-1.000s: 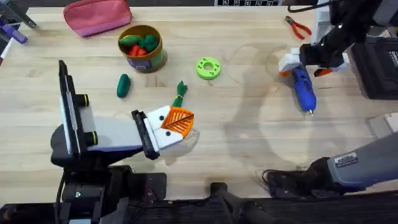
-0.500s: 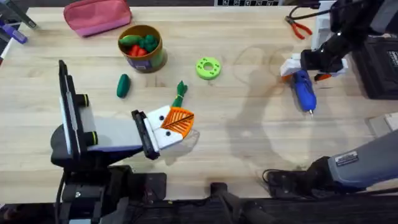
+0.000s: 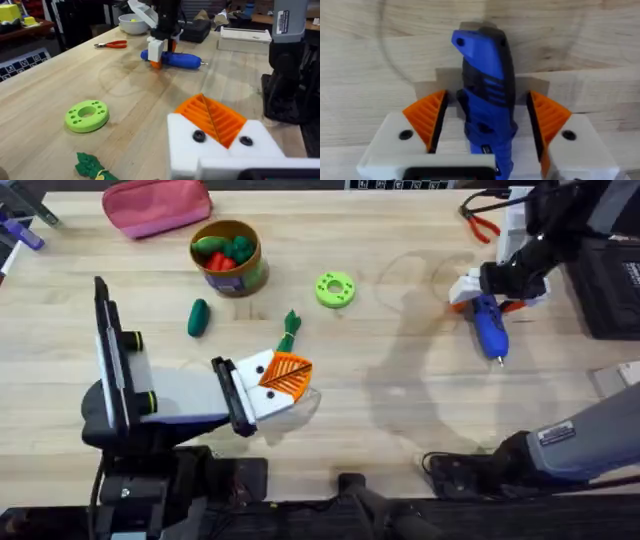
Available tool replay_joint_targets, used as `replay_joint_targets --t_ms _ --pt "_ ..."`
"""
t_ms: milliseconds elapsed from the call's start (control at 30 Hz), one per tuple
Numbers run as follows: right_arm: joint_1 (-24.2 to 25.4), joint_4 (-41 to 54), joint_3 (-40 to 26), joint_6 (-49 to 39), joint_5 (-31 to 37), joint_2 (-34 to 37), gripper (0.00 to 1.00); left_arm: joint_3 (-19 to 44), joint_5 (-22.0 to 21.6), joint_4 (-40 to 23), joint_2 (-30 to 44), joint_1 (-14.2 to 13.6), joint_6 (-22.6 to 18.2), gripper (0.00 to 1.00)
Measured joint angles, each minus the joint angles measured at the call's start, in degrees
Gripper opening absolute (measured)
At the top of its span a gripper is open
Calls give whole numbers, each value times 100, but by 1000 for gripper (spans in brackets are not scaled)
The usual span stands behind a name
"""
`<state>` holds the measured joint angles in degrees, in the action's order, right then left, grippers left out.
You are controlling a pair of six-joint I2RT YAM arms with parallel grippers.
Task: Pick up the gripper from the table and insert it into the empty holder that is missing its gripper. Then pick up a screw, insert it into the mounting hole, and use the screwdriver to tighten it. Finally, clean up the table by picking up the vegetable and placing it into the bucket.
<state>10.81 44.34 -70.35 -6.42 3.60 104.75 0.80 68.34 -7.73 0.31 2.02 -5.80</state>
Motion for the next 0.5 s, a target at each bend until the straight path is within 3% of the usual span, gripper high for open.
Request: replay_joint_targets --t_ms 300,367,433,500 --pt "-7 -22 0 12 -2 1 441 0 1 -2 -1 0 1 14" --pt "-7 -44 0 9 15 0 310 0 0 0 -1 0 2 14" --pt "-7 -66 0 10 40 35 51 0 2 -1 -1 0 2 14" --pt "-2 -70 0 24 46 48 17 0 2 -2 -1 0 2 14"
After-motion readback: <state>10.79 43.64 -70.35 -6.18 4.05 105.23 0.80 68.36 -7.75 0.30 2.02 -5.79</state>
